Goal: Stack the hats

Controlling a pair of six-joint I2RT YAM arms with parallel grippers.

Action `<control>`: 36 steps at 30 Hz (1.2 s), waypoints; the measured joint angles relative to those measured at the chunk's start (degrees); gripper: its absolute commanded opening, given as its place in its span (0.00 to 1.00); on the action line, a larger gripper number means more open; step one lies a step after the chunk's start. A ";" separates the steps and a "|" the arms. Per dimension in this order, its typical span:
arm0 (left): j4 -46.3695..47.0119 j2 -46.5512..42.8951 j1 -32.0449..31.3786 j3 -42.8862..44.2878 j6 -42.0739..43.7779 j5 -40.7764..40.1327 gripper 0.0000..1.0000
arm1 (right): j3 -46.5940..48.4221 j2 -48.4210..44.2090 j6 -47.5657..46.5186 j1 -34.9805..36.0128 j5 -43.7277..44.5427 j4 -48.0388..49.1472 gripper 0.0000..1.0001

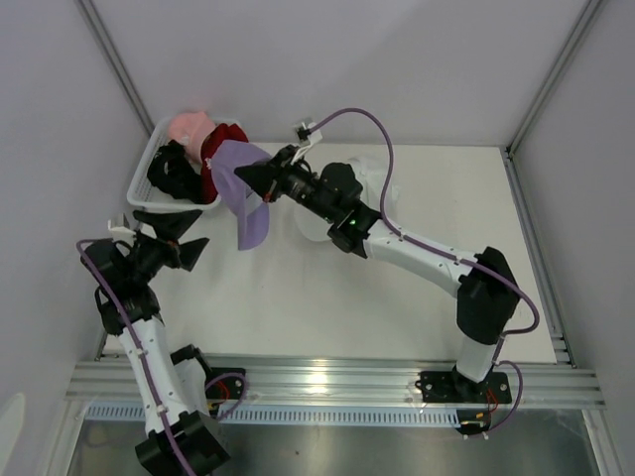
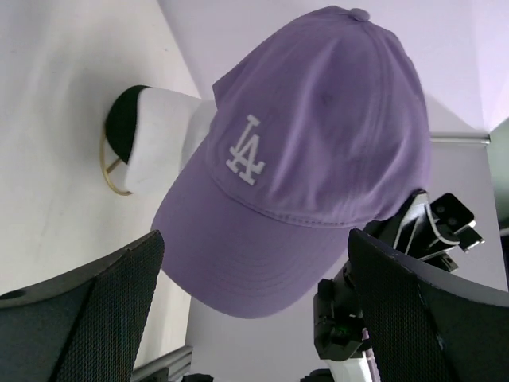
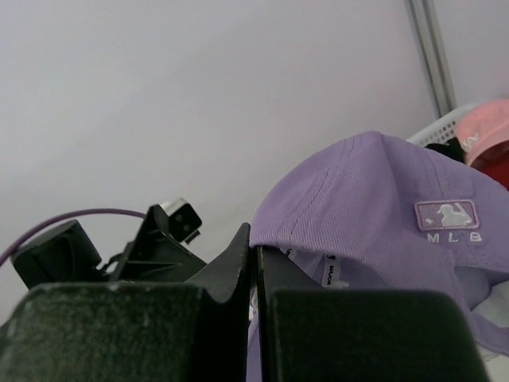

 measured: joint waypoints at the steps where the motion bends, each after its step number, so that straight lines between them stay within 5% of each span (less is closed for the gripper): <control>1: 0.50 0.22 -1.20 1.05 -0.46 -0.11 1.00 | -0.70 -0.83 -0.61 -0.09 0.09 0.20 0.00; 9: 0.44 1.86 -18.86 6.75 -3.54 -8.22 0.99 | -4.55 -7.45 -4.24 -5.84 1.33 4.59 0.00; 23: 3.30 9.16 -39.56 6.73 -17.51 -26.97 1.00 | -10.36 -9.40 -6.49 -16.76 4.11 7.76 0.00; 36: 14.53 25.73 -51.30 10.64 -33.99 -37.27 0.99 | -19.80 -12.55 -4.07 -17.40 6.25 14.23 0.00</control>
